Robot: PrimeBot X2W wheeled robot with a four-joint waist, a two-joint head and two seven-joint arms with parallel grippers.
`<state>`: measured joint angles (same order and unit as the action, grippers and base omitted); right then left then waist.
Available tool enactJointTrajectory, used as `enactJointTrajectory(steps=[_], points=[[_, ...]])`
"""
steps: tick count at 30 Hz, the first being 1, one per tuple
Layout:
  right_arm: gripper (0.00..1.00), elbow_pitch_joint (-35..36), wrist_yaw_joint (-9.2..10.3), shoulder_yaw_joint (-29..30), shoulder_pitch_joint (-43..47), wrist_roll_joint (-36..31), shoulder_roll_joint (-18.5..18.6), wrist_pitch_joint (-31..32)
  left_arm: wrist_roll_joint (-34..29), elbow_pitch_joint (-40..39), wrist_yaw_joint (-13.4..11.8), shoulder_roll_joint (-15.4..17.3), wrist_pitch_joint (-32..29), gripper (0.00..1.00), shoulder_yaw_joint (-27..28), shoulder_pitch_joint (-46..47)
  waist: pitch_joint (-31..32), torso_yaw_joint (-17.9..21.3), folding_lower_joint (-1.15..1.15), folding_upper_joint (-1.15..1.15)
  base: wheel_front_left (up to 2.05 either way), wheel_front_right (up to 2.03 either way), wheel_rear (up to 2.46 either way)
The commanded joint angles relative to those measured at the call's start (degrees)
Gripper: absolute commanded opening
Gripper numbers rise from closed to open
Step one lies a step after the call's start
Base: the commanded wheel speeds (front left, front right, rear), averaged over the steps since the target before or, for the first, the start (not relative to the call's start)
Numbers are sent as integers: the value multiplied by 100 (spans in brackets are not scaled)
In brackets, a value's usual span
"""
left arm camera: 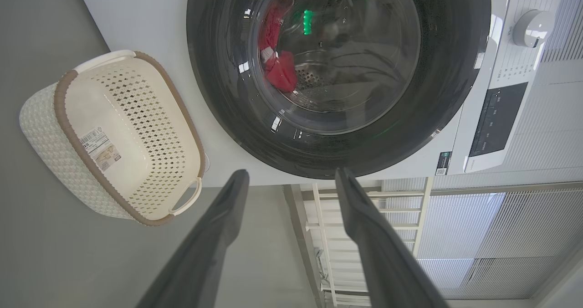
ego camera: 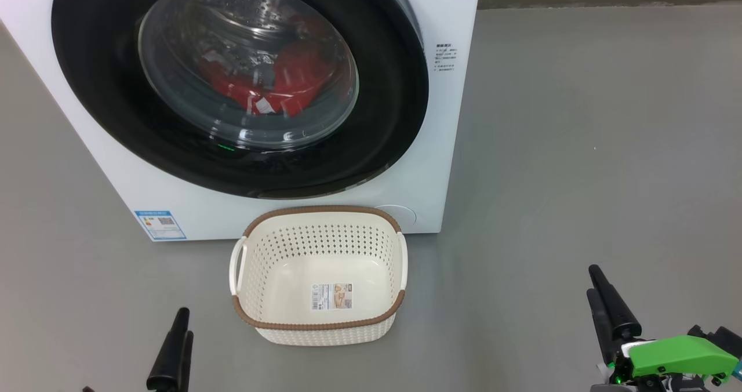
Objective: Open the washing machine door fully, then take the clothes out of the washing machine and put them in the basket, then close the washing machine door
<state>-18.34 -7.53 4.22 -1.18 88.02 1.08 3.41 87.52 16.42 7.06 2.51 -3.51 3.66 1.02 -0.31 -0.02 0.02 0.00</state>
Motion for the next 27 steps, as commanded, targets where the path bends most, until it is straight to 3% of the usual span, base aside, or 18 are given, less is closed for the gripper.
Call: enactJointTrajectory(steps=[1,27], points=[[100,178,1,-80,-142,-122,60,-72,-159,-207,9,110,63,100,39,42,-2,1,-1,0,0,0,0],[100,166,2,-483,-164,-1813,89,-493,-2233,-555,17,122,489,100,126,-105,-67,12,-1,0,0,0,0]])
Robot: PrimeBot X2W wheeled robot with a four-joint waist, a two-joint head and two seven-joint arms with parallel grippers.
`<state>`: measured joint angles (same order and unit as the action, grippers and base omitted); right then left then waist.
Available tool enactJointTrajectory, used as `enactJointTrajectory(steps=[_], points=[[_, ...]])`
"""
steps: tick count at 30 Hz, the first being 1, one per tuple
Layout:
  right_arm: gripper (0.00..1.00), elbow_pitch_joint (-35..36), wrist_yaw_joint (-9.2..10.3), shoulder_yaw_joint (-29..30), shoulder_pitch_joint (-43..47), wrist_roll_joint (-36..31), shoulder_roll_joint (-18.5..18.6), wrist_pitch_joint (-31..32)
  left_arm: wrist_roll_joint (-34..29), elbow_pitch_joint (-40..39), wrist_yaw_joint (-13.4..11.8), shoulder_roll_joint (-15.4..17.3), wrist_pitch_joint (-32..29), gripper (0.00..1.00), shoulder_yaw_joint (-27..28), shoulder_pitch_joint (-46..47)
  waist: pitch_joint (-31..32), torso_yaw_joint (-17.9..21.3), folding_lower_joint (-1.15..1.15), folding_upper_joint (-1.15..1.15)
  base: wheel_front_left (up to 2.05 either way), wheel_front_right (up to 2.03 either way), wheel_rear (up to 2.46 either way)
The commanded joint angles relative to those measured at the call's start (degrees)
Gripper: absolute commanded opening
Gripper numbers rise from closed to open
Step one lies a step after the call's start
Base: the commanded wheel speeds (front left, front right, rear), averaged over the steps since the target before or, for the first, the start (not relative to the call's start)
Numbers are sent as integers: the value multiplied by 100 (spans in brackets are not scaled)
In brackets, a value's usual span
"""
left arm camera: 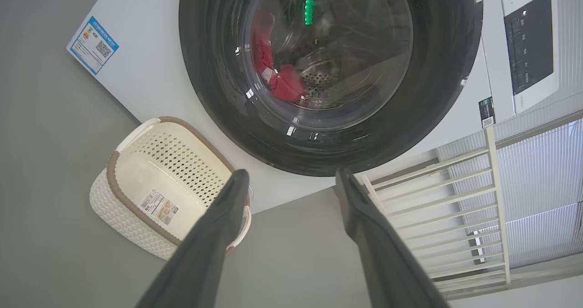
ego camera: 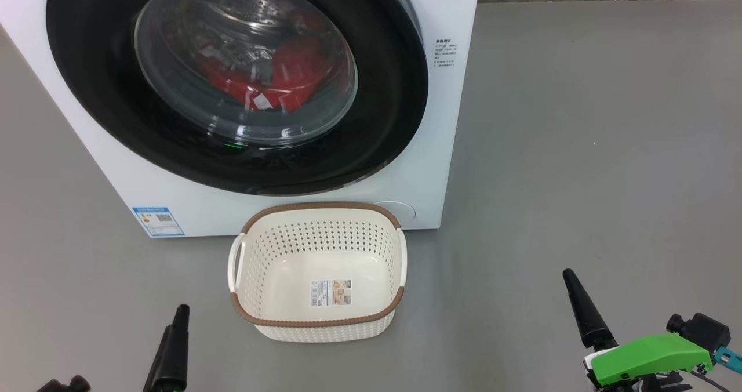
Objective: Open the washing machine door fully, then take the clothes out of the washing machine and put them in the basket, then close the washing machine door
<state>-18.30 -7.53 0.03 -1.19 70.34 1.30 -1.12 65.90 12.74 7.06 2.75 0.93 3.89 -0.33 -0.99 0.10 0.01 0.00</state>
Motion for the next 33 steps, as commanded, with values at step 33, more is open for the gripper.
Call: enactJointTrajectory(steps=[33], points=[[100,204,3,-197,-69,-2296,105,-613,-2641,-463,28,184,624,100,28,-151,-110,22,-1,0,0,0,0]])
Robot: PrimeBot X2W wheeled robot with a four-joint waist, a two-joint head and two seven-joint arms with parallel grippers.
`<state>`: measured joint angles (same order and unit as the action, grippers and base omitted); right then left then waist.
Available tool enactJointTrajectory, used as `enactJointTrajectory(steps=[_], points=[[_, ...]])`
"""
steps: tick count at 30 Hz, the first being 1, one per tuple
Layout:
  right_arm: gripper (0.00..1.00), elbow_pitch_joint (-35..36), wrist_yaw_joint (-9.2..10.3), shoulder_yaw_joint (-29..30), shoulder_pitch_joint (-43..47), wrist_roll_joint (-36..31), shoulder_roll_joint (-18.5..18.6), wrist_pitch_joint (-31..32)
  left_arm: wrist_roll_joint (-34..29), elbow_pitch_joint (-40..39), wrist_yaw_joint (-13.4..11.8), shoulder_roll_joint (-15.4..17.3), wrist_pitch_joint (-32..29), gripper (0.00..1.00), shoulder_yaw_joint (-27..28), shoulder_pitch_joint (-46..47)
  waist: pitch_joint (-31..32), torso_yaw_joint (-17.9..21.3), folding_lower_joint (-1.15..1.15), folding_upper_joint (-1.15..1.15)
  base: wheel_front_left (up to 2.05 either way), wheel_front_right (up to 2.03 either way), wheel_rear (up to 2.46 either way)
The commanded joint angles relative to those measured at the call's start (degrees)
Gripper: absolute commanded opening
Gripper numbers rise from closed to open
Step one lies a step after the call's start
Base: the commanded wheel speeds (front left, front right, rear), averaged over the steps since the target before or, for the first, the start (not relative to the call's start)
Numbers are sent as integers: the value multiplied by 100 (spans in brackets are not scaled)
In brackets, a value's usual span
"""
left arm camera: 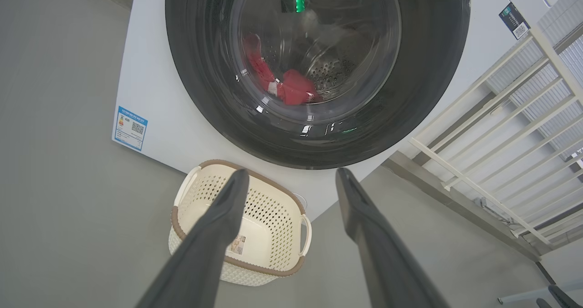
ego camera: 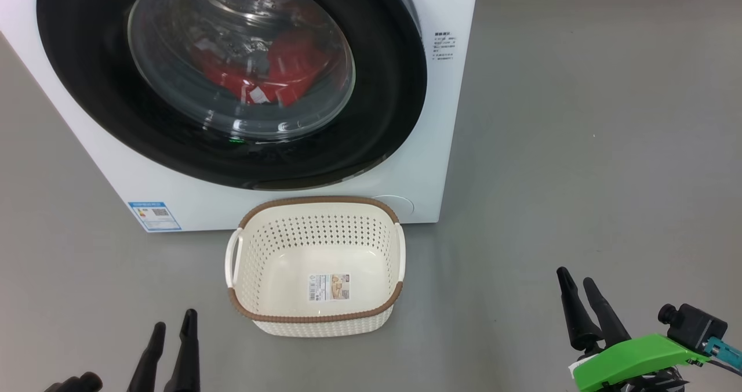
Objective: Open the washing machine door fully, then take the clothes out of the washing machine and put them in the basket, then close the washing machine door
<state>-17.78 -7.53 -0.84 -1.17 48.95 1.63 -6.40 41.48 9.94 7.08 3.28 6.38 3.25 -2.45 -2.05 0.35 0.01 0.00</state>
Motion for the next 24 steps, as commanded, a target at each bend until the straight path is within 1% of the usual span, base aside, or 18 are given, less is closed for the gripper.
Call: enactJointTrajectory(steps=[1,24], points=[[100,150,3,-109,-67,-221,73,-101,-268,-190,26,133,96,100,90,58,-8,-5,0,0,0,0,0],[100,132,3,-125,37,-1424,98,-472,-1657,-351,33,221,470,100,25,-41,-93,16,-1,0,0,0,0]])
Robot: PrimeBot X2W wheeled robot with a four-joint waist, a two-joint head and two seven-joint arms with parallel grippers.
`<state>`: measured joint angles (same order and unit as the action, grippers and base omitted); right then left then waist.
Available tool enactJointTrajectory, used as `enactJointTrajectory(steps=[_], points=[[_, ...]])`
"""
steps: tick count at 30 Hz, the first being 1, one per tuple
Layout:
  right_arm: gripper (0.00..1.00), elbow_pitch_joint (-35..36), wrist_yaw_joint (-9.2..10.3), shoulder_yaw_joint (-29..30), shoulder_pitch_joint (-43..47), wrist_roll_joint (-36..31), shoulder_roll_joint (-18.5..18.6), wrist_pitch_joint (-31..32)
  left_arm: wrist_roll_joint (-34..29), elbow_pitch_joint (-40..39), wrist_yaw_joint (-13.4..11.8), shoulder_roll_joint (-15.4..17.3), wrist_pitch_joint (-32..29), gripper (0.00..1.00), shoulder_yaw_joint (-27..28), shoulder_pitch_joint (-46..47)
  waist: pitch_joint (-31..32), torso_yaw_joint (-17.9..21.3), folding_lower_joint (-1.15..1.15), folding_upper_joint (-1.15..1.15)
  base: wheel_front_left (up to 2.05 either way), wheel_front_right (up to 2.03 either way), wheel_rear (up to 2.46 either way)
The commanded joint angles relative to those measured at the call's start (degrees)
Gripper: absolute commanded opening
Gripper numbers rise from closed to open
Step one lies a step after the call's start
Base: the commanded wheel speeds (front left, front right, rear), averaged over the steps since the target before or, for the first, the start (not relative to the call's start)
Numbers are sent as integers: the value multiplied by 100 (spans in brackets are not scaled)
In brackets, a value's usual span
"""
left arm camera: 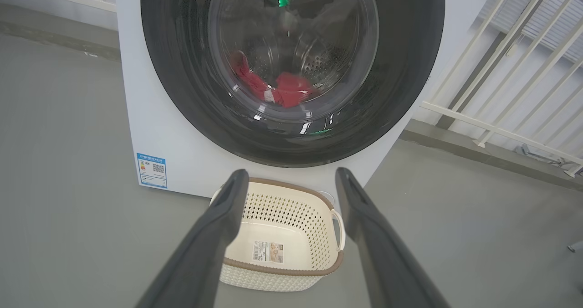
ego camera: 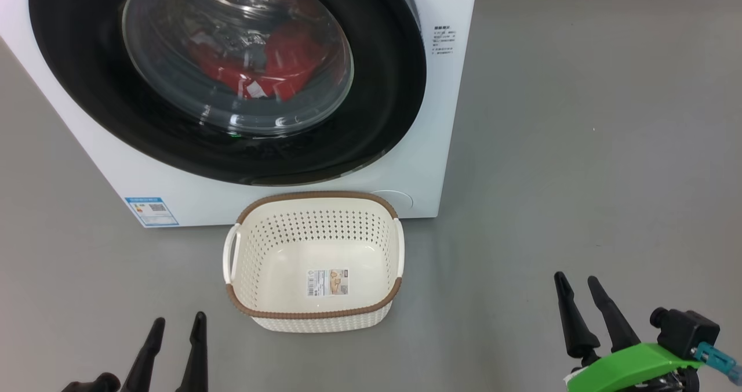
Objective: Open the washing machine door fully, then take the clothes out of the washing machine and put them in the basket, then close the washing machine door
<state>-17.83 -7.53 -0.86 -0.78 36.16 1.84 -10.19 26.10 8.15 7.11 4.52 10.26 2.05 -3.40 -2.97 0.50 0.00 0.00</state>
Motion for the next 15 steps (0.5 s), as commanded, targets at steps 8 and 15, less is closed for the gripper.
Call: enactJointTrajectory(steps=[8,15], points=[[100,133,4,-80,82,-572,87,-227,-612,-190,33,139,218,100,75,18,-41,21,0,0,0,0,0],[100,120,4,-27,143,-912,94,-345,-1036,-167,35,190,337,100,20,7,-82,33,0,0,0,0,0]])
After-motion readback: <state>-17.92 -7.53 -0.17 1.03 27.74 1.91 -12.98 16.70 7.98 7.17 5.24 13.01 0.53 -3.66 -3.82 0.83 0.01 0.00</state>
